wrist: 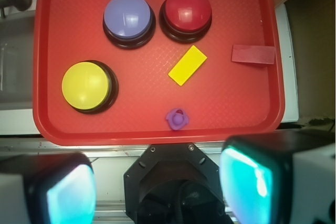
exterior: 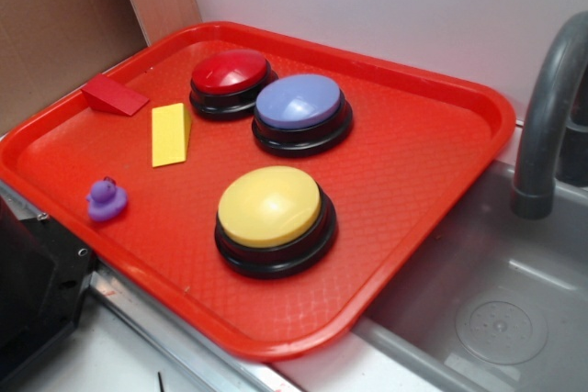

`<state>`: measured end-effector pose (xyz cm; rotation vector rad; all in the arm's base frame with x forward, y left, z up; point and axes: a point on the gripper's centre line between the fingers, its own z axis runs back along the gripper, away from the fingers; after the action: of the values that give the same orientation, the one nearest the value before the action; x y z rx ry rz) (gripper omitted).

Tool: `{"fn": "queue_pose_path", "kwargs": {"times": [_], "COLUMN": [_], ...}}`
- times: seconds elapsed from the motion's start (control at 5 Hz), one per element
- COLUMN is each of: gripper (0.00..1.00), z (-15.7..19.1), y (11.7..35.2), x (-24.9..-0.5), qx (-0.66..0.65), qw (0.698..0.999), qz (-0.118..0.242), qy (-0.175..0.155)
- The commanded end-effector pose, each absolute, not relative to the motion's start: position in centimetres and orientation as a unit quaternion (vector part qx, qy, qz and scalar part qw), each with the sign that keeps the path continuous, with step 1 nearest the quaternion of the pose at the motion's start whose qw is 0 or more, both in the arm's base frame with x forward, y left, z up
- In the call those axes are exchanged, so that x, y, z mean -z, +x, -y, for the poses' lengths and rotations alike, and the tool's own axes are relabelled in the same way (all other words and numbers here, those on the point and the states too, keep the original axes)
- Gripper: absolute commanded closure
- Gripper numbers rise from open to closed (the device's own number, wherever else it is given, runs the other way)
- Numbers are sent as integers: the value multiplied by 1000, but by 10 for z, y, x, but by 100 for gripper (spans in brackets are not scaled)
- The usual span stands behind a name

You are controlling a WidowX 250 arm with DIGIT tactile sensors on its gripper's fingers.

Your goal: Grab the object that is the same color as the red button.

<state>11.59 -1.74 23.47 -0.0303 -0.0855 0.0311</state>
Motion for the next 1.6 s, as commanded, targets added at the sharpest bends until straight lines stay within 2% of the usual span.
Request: {"fn": "queue_pose_path", "kwargs": {"times": [0.0,0.2,0.4,0.6,0.8,1.4], "gripper": [0,0,0,0,0,0], "z": [17,-5,-35,-56,-79,-79], "y": [116,127,153,170,185,185], "x": [-235,-212,-183,-170,-161,-161], "qx": [-16,-54,-145,-245,-365,-365], "qw": [999,998,989,969,928,928], "qz": [43,22,11,14,46,46], "qy": [-15,-1,26,36,56,56]}}
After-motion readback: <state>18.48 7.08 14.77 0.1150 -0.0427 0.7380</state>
